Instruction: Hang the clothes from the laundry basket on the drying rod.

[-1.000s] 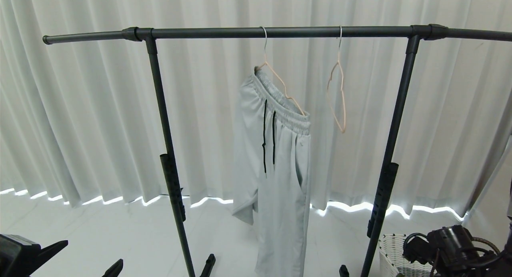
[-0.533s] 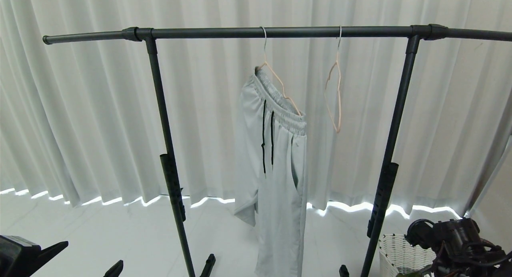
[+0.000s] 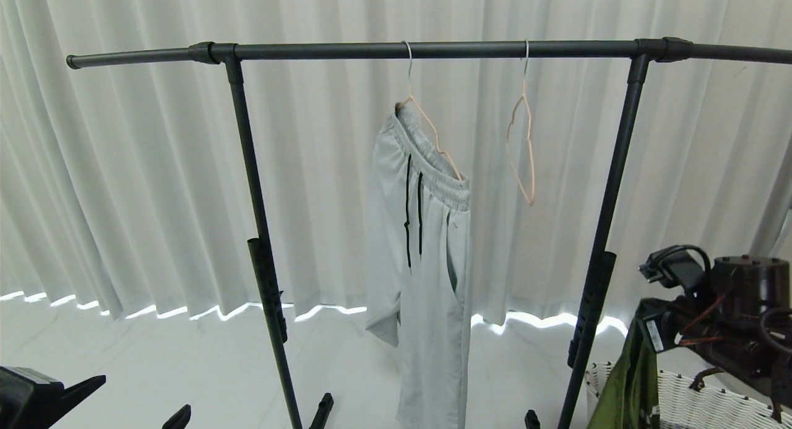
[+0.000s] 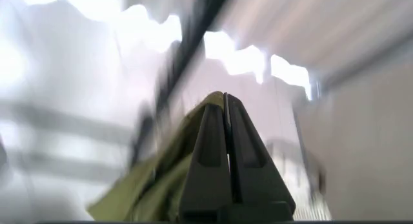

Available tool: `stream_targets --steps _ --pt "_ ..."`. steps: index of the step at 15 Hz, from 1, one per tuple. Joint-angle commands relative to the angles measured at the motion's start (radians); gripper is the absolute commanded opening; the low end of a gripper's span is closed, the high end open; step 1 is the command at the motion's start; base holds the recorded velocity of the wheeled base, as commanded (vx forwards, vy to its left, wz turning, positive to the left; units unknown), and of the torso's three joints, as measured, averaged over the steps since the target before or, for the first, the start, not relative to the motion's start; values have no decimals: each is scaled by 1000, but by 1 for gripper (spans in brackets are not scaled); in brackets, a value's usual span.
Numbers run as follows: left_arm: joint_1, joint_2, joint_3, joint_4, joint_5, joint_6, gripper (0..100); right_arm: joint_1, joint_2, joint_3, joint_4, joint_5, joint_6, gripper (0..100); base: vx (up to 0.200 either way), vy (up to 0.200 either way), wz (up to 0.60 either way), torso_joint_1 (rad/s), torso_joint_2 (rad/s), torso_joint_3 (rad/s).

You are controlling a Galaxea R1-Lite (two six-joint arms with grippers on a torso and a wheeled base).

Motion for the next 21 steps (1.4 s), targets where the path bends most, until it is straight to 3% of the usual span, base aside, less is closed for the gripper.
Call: stream_targets --steps 1,3,6,8,11,15,17,21 --pt "0 -1 2 -1 0 0 100 0 -99 -97 3 16 5 0 0 0 0 0 0 0" --pt "0 0 2 1 2 0 100 0 -153 -155 56 16 2 0 0 0 0 0 0 0" --pt "2 -6 2 38 5 1 100 3 -288 -246 271 16 2 0 0 0 0 0 0 0" --pt "2 -8 2 38 5 1 100 9 -357 -251 385 17 -1 0 -200 0 0 2 2 7" --pt "2 -8 2 39 5 1 100 17 -421 -178 509 16 -10 0 -200 0 0 9 4 1" --pt "-1 -4 2 87 -3 -2 100 20 -455 -123 513 16 -12 0 -200 0 0 1 -1 2" --pt "-4 -14 2 111 -64 -6 100 33 -456 -119 513 16 -12 0 -200 0 0 7 2 5" --pt "-9 -34 2 119 -83 26 100 125 -449 -119 509 19 -7 0 0 0 0 0 0 0"
